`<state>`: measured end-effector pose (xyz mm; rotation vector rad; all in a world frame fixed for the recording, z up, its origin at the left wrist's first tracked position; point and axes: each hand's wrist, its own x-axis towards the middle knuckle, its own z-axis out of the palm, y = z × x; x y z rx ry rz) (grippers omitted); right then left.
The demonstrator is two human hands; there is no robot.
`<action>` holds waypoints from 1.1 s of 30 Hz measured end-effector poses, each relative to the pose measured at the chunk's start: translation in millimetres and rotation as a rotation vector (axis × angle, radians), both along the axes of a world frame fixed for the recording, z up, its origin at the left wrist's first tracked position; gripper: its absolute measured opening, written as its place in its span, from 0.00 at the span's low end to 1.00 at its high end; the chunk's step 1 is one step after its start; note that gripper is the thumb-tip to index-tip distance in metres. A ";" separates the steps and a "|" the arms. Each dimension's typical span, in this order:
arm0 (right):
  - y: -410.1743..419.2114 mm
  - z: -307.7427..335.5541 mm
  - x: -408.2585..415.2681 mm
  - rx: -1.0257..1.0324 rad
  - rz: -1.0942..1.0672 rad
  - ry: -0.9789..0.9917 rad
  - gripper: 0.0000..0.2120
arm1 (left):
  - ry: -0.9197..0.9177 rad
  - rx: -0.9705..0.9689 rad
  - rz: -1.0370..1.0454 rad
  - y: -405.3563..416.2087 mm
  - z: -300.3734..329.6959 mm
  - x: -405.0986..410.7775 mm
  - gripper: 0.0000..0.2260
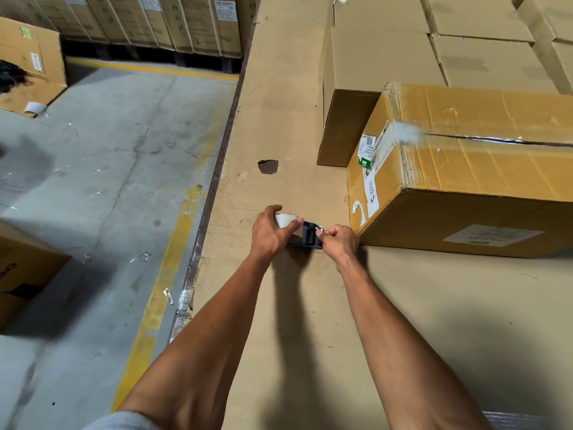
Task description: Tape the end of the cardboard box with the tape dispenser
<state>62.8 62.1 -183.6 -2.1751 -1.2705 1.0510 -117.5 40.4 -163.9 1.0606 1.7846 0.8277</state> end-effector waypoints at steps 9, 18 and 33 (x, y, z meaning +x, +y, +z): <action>1.8 -8.1 10.5 -0.023 -0.052 0.104 0.14 | -0.260 0.026 0.010 1.3 -8.8 -16.6 0.34; 1.0 -1.3 19.1 -0.019 -0.032 0.135 0.11 | -0.074 0.003 -0.002 -0.7 -8.7 -5.5 0.50; -4.2 5.3 13.3 -0.069 -0.233 0.627 0.08 | -0.235 0.097 -0.079 -0.7 -13.3 -28.6 0.35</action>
